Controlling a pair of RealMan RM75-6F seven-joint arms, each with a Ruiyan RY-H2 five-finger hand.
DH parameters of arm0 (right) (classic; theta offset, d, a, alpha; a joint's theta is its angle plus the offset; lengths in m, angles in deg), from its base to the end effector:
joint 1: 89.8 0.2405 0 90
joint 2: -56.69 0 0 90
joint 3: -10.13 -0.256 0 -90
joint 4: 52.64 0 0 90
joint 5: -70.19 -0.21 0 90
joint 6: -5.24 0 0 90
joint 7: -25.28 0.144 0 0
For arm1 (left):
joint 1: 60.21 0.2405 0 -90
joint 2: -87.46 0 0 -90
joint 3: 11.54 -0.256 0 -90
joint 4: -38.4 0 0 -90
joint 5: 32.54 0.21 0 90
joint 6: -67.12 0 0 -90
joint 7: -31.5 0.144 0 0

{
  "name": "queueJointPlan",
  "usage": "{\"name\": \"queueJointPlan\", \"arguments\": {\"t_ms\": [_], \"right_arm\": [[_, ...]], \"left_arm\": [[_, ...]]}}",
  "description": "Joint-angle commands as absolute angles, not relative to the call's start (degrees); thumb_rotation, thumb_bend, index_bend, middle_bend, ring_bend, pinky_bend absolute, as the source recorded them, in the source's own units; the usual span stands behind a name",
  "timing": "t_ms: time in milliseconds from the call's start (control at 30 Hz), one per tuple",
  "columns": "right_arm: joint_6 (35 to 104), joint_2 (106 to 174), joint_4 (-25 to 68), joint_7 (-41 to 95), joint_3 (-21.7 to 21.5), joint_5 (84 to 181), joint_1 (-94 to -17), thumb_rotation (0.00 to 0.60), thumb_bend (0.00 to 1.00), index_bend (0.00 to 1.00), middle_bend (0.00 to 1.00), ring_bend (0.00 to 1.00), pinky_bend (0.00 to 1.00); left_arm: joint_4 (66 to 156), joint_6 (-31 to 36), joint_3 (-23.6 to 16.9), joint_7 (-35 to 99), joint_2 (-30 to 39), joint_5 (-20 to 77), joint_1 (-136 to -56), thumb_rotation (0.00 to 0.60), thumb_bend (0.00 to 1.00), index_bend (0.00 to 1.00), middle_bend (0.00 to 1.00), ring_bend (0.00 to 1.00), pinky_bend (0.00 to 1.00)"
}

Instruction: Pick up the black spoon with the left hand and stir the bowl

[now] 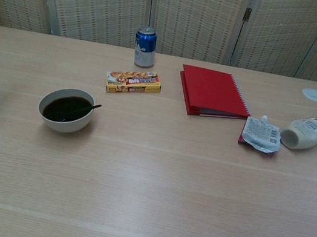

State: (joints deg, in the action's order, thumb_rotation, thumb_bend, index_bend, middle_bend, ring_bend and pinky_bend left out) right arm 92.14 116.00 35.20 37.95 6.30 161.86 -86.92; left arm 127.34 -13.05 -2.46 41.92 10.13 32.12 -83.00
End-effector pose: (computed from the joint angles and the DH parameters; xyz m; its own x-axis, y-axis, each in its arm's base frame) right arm -0.3213 -0.1743 0.1946 0.3457 0.0240 0.9380 -0.9350 -0.0758 0.3465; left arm -0.2680 0.2899 0.1058 0.3275 -0.0577 0.9431 0.9442 0.0576 -0.3243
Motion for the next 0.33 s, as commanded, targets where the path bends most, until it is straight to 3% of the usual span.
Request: {"name": "queueJointPlan", "arguments": {"t_ms": [33, 333], "right_arm": [[91.7, 116.4, 35.3, 36.9, 6.9, 162.4, -86.5, 0.6, 0.16, 0.0, 0.1, 0.11, 0.08], [91.8, 118.1, 35.1, 35.7, 7.4, 161.9, -86.5, 0.6, 0.16, 0.0, 0.09, 0.09, 0.08]], "left_arm": [[128.9, -17.6, -5.5, 42.9, 12.0, 35.6, -79.1, 0.6, 0.25, 0.17, 0.38, 0.34, 0.38], [131.2, -22.1, -8.7, 45.3, 15.3, 40.4, -74.2, 0.6, 0.25, 0.19, 0.37, 0.34, 0.36]]}}
